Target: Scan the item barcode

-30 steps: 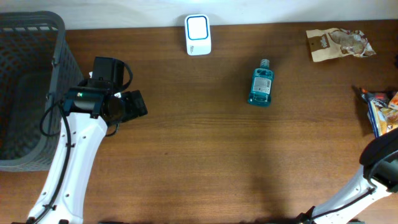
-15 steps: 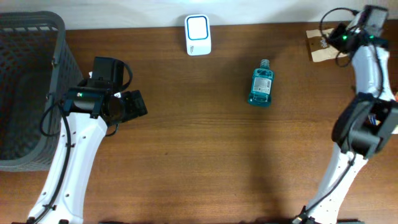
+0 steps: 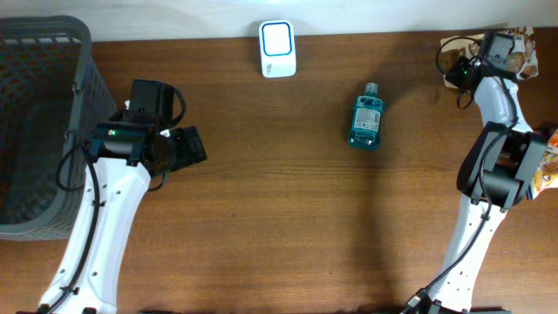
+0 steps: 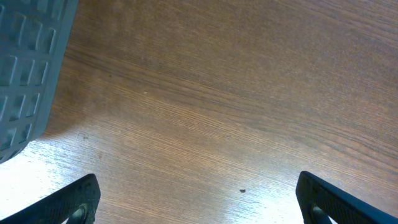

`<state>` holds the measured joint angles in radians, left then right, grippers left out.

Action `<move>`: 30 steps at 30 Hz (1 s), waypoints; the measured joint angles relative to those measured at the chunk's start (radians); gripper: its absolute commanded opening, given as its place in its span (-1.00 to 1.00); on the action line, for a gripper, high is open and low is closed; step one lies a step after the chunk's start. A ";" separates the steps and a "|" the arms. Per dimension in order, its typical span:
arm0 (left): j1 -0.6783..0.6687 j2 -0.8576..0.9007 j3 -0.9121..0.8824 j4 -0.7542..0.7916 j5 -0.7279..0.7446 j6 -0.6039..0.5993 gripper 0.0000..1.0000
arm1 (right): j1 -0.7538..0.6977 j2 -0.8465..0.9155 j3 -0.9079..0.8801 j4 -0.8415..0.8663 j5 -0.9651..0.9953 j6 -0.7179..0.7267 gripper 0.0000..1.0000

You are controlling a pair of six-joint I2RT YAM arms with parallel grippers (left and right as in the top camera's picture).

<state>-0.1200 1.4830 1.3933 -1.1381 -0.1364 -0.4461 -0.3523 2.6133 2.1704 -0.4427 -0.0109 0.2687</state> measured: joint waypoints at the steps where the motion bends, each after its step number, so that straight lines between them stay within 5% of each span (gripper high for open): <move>1: 0.000 0.000 0.000 0.000 0.000 0.000 0.98 | 0.000 -0.004 0.006 -0.030 0.024 -0.001 -0.92; 17: 0.000 0.000 0.000 -0.001 0.000 0.000 0.98 | -0.001 -0.106 -0.017 -0.429 0.437 0.061 -0.92; 24: 0.000 0.000 0.000 0.000 0.000 0.000 0.98 | -0.005 -0.226 -0.018 -0.241 0.390 0.068 -0.92; 30: 0.000 0.000 0.000 0.000 0.000 0.000 0.98 | -0.032 -0.235 -0.020 0.113 0.149 0.071 -0.92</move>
<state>-0.1200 1.4830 1.3933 -1.1385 -0.1360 -0.4461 -0.3847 2.3779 2.1506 -0.3294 0.1379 0.3401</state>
